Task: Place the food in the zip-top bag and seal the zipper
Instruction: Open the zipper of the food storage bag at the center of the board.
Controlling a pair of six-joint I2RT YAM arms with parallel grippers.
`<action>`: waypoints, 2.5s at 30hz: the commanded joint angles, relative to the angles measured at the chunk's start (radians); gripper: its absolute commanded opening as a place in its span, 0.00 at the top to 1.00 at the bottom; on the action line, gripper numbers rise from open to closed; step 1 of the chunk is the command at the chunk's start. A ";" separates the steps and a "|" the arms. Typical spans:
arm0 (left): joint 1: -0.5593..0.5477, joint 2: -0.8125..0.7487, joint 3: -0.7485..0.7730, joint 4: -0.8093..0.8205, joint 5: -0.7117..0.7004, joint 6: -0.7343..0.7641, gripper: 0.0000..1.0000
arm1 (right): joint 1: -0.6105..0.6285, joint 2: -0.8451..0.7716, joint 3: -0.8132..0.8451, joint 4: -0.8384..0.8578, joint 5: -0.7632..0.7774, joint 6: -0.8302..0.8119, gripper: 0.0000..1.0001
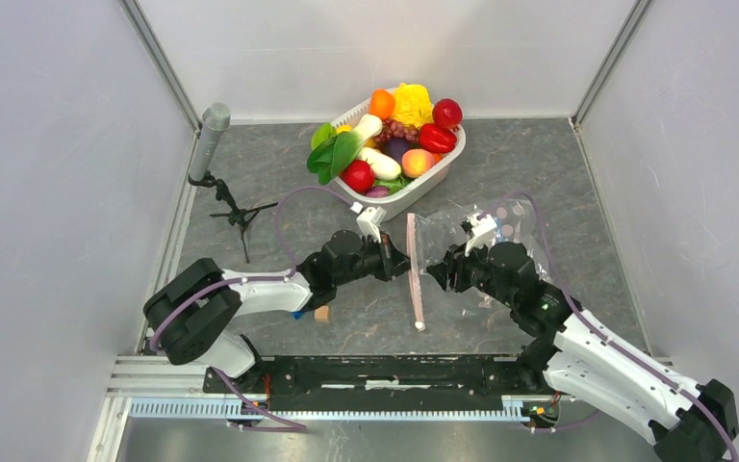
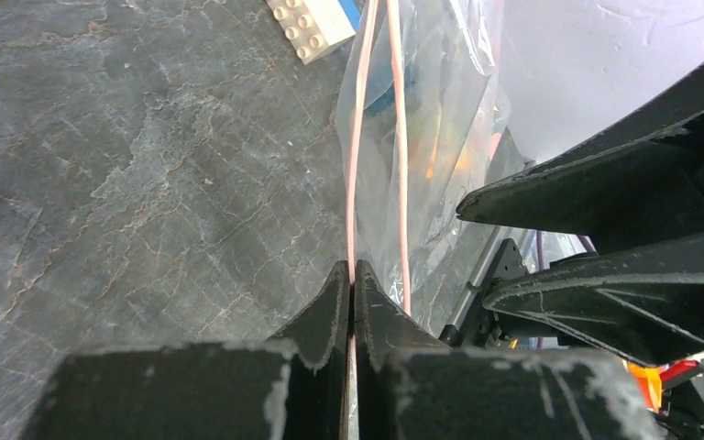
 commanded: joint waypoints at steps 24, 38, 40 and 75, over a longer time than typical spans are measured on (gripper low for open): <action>-0.006 -0.163 0.093 -0.326 -0.093 -0.183 0.98 | 0.647 0.408 0.272 -0.173 1.018 0.100 0.39; -0.006 -0.188 0.052 -0.325 -0.106 -0.214 0.98 | 0.642 0.415 0.283 -0.215 1.087 0.119 0.71; -0.006 -0.181 0.053 -0.325 -0.104 -0.217 0.98 | 0.643 0.410 0.288 -0.217 1.094 0.114 0.63; -0.038 -0.211 0.070 -0.344 -0.145 -0.237 0.98 | 0.463 0.613 0.533 -0.305 0.976 -0.049 0.59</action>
